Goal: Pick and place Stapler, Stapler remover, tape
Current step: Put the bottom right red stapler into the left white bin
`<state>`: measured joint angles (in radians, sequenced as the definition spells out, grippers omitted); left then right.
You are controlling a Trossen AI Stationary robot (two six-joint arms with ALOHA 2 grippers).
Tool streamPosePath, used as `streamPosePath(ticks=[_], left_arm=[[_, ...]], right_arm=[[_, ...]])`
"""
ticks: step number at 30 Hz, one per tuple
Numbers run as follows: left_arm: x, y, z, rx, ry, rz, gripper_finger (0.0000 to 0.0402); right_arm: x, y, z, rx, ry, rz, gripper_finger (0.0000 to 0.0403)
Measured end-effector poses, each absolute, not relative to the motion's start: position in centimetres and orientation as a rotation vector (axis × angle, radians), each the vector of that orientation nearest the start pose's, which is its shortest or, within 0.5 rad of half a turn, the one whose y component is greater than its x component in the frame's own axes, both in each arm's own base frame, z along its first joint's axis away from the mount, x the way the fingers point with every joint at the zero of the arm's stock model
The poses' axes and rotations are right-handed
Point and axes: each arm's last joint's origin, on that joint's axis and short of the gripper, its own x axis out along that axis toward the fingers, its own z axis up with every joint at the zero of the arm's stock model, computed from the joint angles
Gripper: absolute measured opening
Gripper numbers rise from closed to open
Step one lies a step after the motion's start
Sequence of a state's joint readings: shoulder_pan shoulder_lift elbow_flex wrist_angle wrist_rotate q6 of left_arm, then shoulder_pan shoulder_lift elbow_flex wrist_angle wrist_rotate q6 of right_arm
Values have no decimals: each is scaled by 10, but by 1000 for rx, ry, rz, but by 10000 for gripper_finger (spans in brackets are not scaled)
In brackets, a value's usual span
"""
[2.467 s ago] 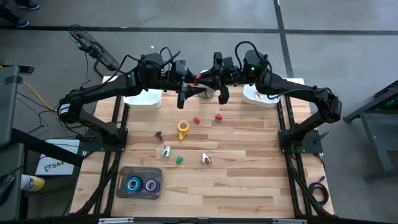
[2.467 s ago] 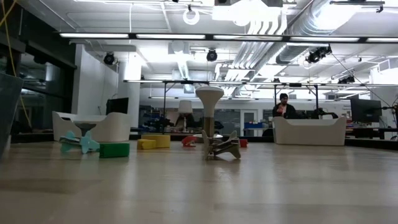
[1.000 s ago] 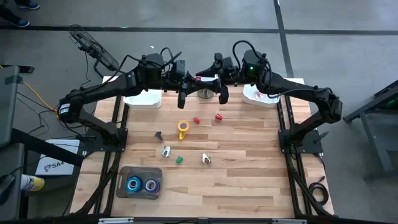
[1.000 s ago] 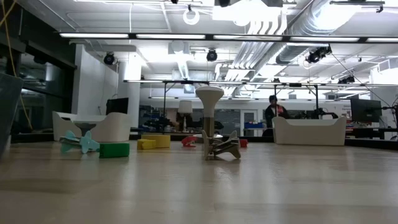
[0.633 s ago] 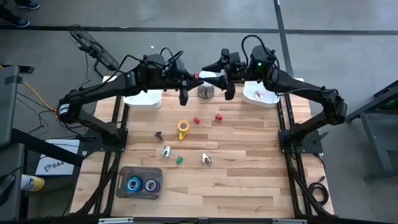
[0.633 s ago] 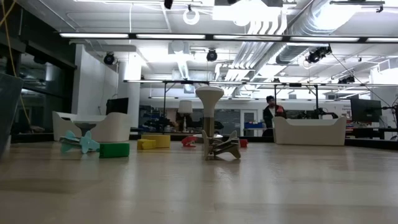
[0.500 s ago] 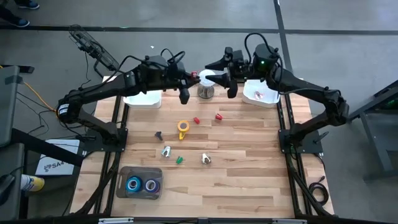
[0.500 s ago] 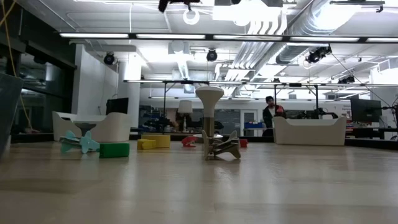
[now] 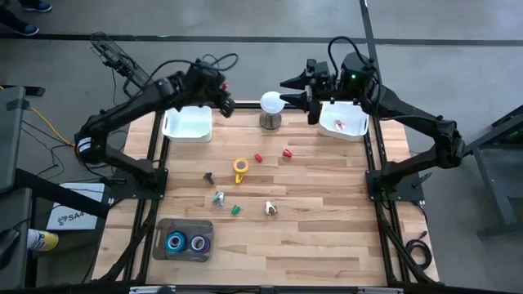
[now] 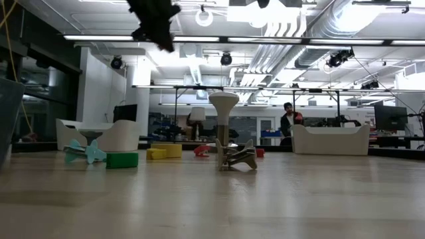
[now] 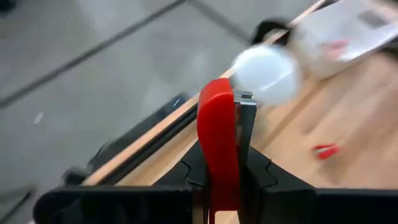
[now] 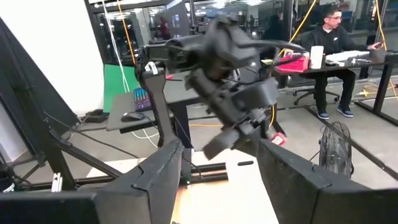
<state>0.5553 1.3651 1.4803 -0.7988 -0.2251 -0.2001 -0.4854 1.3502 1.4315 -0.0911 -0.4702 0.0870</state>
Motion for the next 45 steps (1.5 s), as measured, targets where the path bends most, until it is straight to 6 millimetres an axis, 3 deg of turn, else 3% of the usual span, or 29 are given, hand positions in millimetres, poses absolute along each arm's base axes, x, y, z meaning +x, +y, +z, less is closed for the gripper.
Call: streamPosePath(ticks=[8,19,29,39,45], left_arm=[[193,180,365,-490,804,934,33],[166,196,279,-795,942,1044,40],[147,195,208,-913,929,1160,42],[129,203,190,-925,876,1294,43],[128,205,191,-924,861,1303,78]], right_arm=[[267,-126,440,91,11,-16,201],[266,-128,440,84,10,-31,201],[266,-129,440,84,10,-52,201],[266,-128,436,102,45,-53,201],[266,-128,434,109,60,-54,201]])
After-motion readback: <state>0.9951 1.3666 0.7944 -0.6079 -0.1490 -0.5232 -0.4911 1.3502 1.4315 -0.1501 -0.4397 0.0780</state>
